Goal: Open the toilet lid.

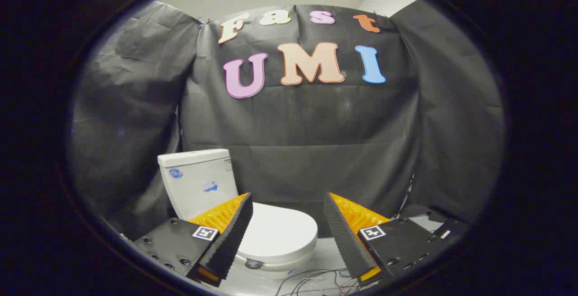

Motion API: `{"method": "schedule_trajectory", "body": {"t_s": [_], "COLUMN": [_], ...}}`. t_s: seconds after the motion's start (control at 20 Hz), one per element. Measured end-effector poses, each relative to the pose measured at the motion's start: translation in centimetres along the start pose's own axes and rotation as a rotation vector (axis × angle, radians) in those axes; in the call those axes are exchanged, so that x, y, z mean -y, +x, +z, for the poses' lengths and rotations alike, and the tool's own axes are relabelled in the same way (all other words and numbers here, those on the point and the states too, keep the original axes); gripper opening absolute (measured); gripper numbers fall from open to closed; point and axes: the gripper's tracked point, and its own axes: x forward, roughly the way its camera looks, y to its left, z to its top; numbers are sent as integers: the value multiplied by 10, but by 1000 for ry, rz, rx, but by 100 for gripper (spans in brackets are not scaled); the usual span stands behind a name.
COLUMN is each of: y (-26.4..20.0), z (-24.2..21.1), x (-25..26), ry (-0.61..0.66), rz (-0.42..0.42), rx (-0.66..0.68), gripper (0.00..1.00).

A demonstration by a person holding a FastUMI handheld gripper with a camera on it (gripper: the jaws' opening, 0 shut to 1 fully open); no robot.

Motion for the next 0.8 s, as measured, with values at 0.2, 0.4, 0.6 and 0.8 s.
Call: {"method": "schedule_trajectory", "body": {"t_s": [0.2, 0.4, 0.6, 0.8], "y": [10, 22, 32, 47], "z": [4, 47, 48, 25], "x": [-10, -15, -13, -19], "ry": [-10, 123, 210, 272], "rz": [31, -4, -156, -295], "rx": [14, 257, 370, 340], "gripper": [97, 96, 94, 93]}}
